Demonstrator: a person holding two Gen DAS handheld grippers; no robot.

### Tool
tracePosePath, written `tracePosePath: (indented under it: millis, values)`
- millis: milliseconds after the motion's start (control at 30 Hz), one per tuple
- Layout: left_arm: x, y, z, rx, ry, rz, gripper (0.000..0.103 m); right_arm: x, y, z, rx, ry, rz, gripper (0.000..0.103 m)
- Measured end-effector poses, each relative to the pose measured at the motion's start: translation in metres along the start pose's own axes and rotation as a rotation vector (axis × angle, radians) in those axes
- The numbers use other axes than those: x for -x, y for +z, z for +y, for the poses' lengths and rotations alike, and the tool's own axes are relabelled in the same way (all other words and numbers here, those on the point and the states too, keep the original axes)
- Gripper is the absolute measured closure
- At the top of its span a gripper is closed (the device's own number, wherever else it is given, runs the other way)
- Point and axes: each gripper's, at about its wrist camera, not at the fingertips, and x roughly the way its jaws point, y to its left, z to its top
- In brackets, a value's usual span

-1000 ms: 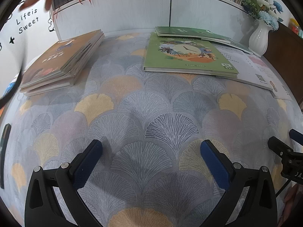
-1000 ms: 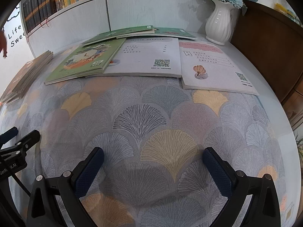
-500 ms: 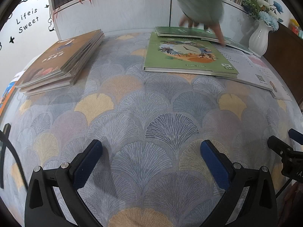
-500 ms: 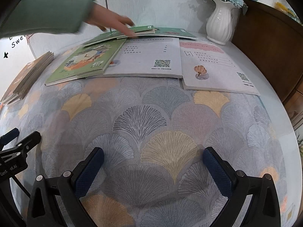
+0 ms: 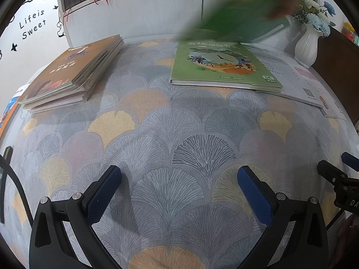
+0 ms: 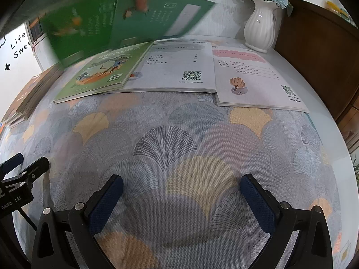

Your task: Organize books

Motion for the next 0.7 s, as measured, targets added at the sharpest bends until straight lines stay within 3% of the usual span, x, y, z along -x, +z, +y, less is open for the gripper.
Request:
tracePosePath:
  millis: [700]
  values:
    - [0.0001,0.0007,0.0,-0.001,0.0,-0.001,0.0,-0.0006,0.0005,0.0012,-0.001,0.001,0.0,0.0]
